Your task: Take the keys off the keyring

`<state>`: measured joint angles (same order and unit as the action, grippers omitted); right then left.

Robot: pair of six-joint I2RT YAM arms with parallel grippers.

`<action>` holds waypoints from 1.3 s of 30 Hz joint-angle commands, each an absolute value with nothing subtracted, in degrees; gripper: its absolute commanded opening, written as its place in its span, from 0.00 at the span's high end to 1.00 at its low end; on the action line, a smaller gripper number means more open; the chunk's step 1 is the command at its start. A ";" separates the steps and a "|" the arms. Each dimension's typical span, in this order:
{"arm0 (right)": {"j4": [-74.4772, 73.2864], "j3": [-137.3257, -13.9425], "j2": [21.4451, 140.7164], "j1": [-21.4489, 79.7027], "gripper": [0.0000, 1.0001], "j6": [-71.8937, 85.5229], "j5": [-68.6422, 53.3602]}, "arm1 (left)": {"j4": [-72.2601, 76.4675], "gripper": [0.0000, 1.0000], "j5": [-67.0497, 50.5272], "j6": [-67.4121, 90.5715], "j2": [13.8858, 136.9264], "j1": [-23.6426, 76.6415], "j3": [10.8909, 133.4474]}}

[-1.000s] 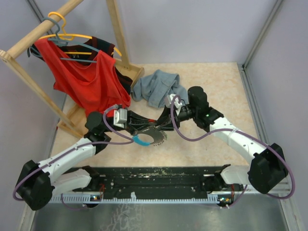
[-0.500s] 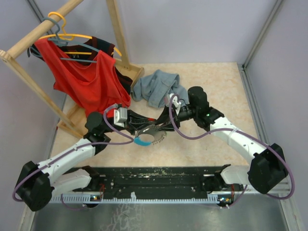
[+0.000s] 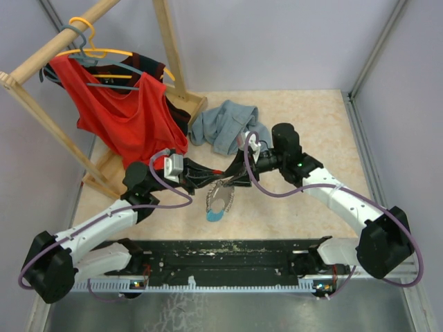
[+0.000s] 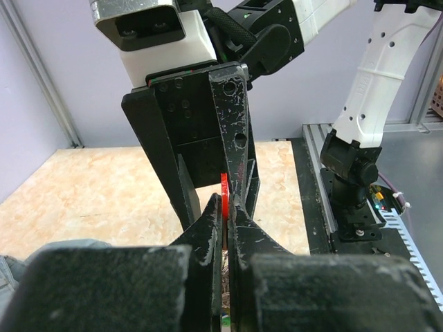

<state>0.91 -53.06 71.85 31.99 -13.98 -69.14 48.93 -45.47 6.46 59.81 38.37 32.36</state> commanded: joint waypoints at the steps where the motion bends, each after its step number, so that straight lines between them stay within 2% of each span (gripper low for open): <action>1: 3.60 -56.06 70.16 31.75 0.68 -12.35 -68.88 | 53.43 1.00 -44.57 7.57 59.73 38.23 32.35; 16: 5.03 -56.44 69.89 31.93 0.74 -9.99 -70.62 | 53.82 1.00 -44.47 8.14 60.68 38.23 32.26; 25: 5.78 -56.19 69.88 31.97 0.83 -9.57 -71.45 | 55.02 1.00 -44.40 8.70 61.00 38.23 31.82; 33: 6.15 -55.95 70.29 32.17 1.00 -9.49 -72.10 | 55.46 1.00 -44.41 8.99 60.44 38.23 31.60; 39: 5.89 -56.16 70.40 32.17 1.00 -9.49 -73.14 | 55.54 1.00 -44.19 8.61 59.69 38.23 31.14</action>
